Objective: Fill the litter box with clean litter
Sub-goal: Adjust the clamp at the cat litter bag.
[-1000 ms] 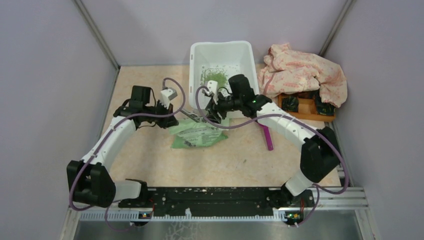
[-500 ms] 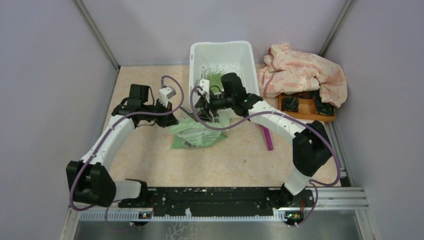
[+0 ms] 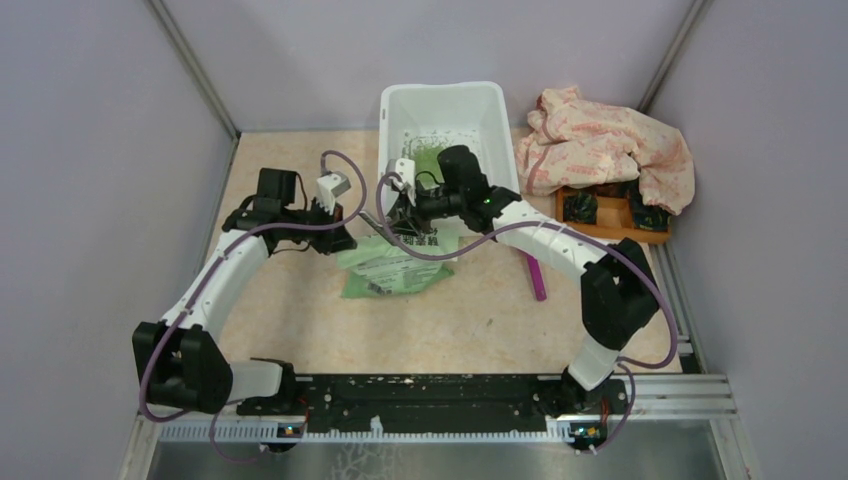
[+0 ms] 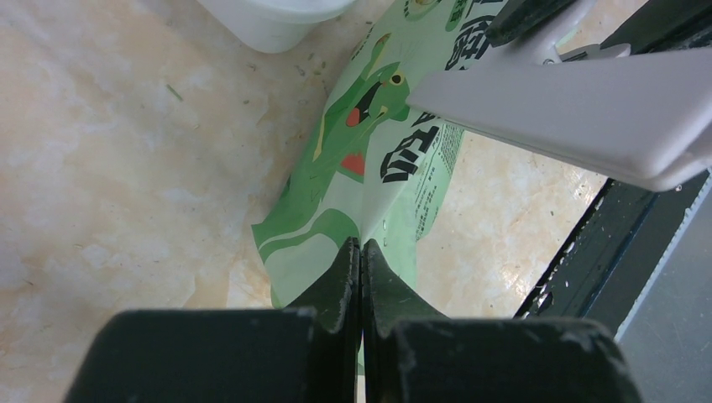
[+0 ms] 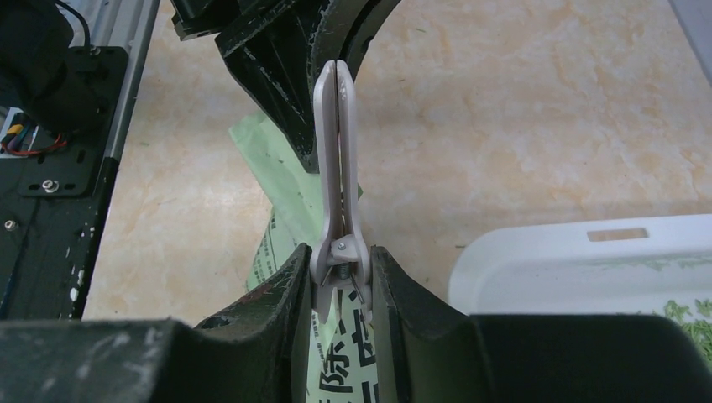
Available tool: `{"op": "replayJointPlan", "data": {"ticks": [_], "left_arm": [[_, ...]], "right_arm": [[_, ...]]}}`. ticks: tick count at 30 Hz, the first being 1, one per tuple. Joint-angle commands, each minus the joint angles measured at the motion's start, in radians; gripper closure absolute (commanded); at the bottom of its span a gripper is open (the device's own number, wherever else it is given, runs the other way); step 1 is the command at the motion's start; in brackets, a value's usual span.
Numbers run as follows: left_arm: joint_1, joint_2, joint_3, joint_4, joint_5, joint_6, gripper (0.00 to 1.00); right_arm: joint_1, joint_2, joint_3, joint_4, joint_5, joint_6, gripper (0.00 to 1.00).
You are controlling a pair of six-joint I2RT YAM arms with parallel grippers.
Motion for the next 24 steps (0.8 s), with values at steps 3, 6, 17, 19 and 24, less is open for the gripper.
{"op": "replayJointPlan", "data": {"ticks": [3,6,17,19,24], "left_arm": [[0.012,-0.016,0.049,0.047,0.05,0.004,1.0],[0.016,-0.02,0.049,0.049,0.054,0.006,1.0],[0.023,-0.03,0.059,0.065,0.091,0.0,1.0],[0.027,-0.033,0.06,0.065,0.093,0.001,1.0],[0.037,-0.052,0.05,0.069,0.096,0.009,1.0]], "right_arm": [[0.012,0.007,0.06,0.013,0.027,-0.014,0.96],[0.016,0.009,0.103,-0.049,0.068,-0.037,1.0],[0.064,0.094,0.314,-0.436,0.231,-0.204,1.0],[0.074,0.099,0.325,-0.479,0.264,-0.219,1.0],[0.09,0.111,0.344,-0.562,0.341,-0.255,1.0]]}}
